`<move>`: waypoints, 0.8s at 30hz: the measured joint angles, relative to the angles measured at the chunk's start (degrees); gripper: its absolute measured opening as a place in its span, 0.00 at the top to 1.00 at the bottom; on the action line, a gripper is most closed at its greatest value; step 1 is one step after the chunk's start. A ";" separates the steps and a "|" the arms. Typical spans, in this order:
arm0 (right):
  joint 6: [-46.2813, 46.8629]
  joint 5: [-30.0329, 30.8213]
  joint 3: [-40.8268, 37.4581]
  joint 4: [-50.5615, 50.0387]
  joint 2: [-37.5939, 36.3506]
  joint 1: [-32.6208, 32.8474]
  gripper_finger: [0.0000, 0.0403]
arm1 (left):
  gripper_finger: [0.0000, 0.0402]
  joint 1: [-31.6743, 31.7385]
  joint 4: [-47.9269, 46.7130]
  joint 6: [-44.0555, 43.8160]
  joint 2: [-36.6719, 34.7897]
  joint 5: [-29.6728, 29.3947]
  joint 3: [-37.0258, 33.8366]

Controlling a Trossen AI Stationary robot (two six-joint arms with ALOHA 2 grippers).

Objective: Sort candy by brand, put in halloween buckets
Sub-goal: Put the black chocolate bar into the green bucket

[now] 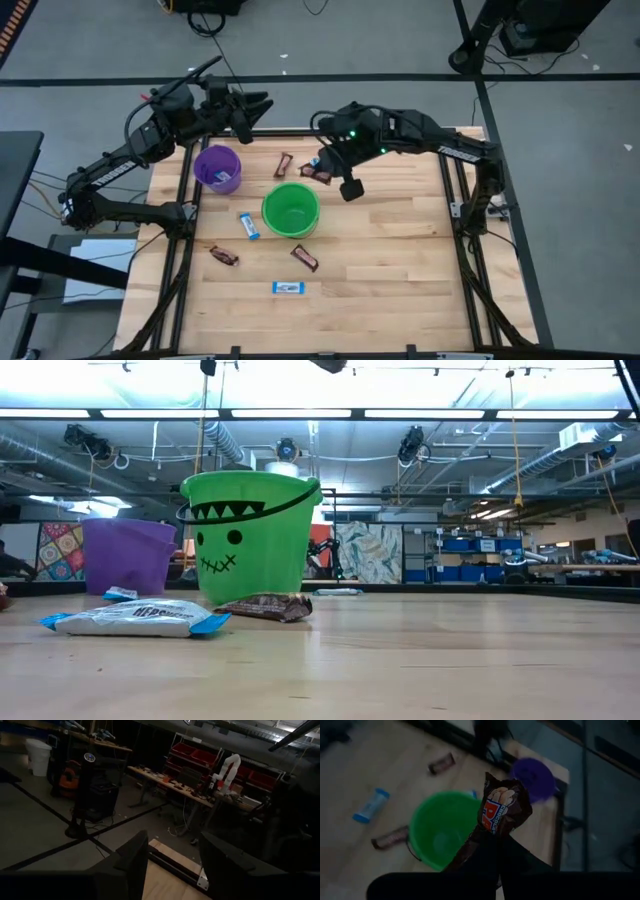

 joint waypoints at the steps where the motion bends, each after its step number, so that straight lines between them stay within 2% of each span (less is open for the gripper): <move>1: 1.25 -2.97 0.00 1.45 0.37 -0.62 0.98 | 0.56 0.00 -0.09 0.10 0.00 -0.01 0.00; 6: 12.35 -24.57 -0.42 14.36 2.75 -4.75 0.98 | 0.56 0.00 0.18 2.66 0.00 -0.04 0.00; 8: 16.00 -28.92 -0.42 17.56 4.35 -5.75 0.98 | 0.56 0.00 0.17 2.81 0.00 -0.05 0.00; 17: 19.12 -31.22 -0.59 18.98 8.78 -6.22 0.95 | 0.56 0.20 0.03 3.60 -1.66 -0.28 0.04; 21: 18.93 -32.98 -0.59 19.42 9.31 -6.23 0.88 | 0.56 0.22 0.25 4.69 -2.59 -0.63 0.04; 24: 19.10 -30.52 -0.59 20.63 9.25 -6.28 0.80 | 0.56 0.22 0.16 4.76 -2.75 -0.77 0.04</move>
